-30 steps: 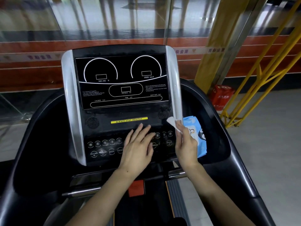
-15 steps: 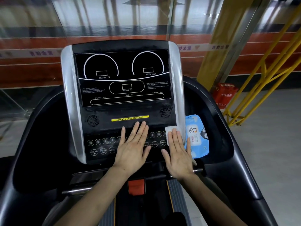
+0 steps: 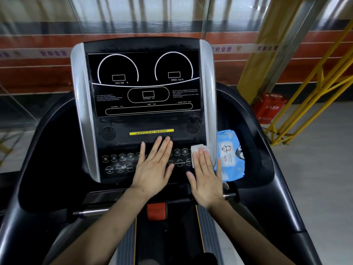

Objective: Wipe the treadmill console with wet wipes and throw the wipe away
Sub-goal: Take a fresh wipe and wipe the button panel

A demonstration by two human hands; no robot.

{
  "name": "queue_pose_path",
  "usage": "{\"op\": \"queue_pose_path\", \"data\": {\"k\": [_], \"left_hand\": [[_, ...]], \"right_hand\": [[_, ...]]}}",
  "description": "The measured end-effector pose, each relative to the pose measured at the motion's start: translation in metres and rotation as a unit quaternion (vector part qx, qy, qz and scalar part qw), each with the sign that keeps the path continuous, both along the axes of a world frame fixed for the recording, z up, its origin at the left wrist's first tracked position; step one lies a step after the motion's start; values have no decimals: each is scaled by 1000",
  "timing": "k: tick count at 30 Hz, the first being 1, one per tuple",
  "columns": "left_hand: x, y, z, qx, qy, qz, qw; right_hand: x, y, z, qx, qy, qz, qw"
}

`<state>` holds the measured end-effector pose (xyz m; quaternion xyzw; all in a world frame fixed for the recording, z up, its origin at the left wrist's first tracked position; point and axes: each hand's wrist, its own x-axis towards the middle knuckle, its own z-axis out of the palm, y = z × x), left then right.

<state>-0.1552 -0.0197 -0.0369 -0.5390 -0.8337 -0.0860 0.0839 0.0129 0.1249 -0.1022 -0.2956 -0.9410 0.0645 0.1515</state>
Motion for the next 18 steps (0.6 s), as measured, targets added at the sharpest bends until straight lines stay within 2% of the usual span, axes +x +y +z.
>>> {"op": "queue_pose_path", "data": {"k": [4,11,15,18], "left_hand": [[3,2,0,-11,11,13,1000],[5,3,-1,-1,15,17,1000],[4,2,-1,11,17,15,1000],[1,-2,-1,30,-3,55,998]], "right_hand": [[28,-7,-18,8,-21,43,999],[-16,15,17,12,3,33,999],[11,-4,-7,31,-16,68,997],[21,-9,-15,36,-24,85,995]]}}
